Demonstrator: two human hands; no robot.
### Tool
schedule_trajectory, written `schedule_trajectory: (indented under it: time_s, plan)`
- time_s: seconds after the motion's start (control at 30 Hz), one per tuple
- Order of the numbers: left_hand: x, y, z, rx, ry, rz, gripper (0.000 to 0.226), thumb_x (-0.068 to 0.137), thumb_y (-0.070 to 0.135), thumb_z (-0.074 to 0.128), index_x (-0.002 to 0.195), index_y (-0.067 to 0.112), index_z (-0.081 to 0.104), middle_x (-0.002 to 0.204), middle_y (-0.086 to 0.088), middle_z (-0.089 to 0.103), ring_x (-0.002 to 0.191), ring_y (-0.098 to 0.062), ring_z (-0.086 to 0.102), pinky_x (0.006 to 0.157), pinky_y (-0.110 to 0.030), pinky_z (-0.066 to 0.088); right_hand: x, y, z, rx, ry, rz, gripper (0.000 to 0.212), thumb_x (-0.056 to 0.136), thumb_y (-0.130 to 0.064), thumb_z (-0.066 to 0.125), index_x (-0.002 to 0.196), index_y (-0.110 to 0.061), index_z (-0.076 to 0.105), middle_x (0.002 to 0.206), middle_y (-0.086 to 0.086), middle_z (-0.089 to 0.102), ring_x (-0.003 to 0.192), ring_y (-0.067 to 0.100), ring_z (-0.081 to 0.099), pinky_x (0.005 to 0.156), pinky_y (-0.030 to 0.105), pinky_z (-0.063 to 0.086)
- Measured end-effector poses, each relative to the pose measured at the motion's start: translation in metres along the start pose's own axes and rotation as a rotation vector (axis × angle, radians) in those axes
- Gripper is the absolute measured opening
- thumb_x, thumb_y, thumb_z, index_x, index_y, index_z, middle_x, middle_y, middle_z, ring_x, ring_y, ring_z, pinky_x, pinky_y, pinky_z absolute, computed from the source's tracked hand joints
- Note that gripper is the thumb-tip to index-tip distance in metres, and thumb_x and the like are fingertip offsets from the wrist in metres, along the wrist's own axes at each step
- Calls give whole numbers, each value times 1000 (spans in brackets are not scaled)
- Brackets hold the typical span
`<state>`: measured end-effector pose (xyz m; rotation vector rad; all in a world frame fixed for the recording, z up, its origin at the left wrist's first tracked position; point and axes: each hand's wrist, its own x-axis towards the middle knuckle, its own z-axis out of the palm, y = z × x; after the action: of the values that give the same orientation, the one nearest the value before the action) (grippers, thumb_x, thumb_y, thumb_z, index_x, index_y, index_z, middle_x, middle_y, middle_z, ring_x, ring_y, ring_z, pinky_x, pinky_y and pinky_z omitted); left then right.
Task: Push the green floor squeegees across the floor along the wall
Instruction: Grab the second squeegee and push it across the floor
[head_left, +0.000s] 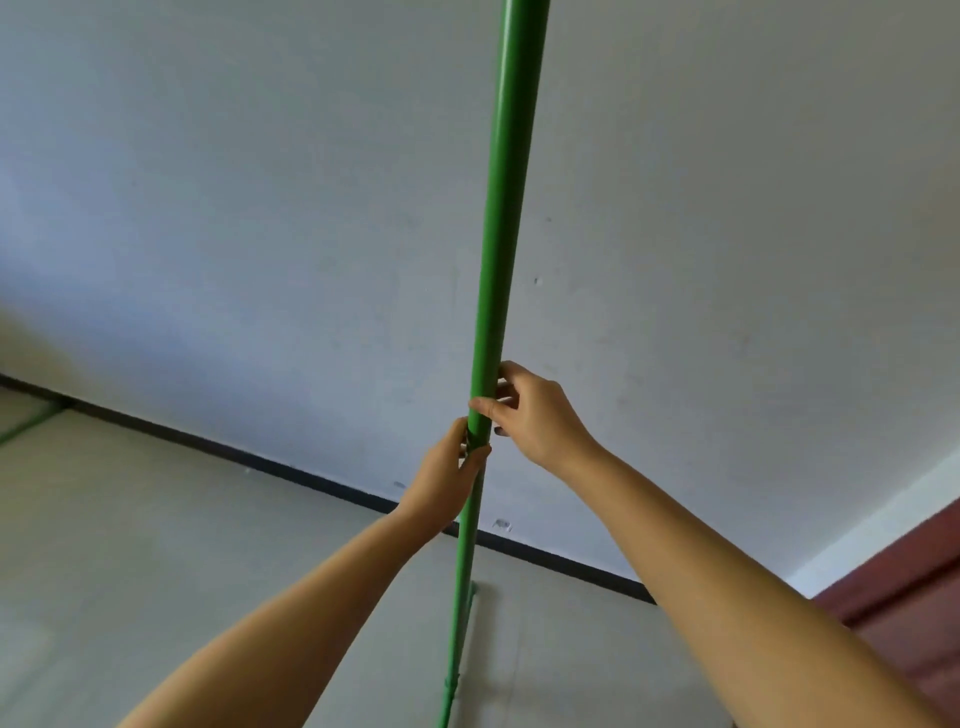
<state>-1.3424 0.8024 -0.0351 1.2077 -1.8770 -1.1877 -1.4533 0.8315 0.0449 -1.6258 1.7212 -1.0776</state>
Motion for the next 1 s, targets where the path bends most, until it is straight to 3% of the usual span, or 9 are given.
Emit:
schedule_trajectory:
  time_s: [0.3,0.47,0.67,0.8,1.0]
  plan:
    - [71,10,39,9,170,-47,25,93,15,45,118,11,46,114,-15,63,106,-27,60,82,-31,47,82,45,-48,-18,-172,-154,31,80,-23,64,109,-18,53,89,12,66,79,31,67,75,46,58]
    - [117,20,58,50,248,-100,25,93,18,45,118,12,45,114,-16,64,106,-29,60,88,-40,51,131,66,-75,-13,-270,-199,33,81,-24,63,111,-18,52,90,15,68,80,31,67,77,46,58]
    - [144,31,64,110,264,-130,23,94,19,42,116,14,42,114,-15,63,105,-27,60,94,-43,51,172,80,-91,-9,-373,-303,33,79,-29,65,109,-23,52,90,10,69,80,26,67,79,44,57]
    - [143,36,67,179,264,-177,25,95,21,40,119,14,39,117,-13,61,105,-24,59,93,-37,51,186,87,-96,-12,-483,-456,39,78,-29,66,113,-21,51,94,8,69,83,26,68,81,38,57]
    - [129,42,80,193,399,-277,35,95,20,40,129,18,32,124,-15,59,110,-25,59,97,-38,51,197,85,-90,-15,-675,-671,44,77,-29,66,115,-16,50,86,-4,61,72,13,60,74,27,55]
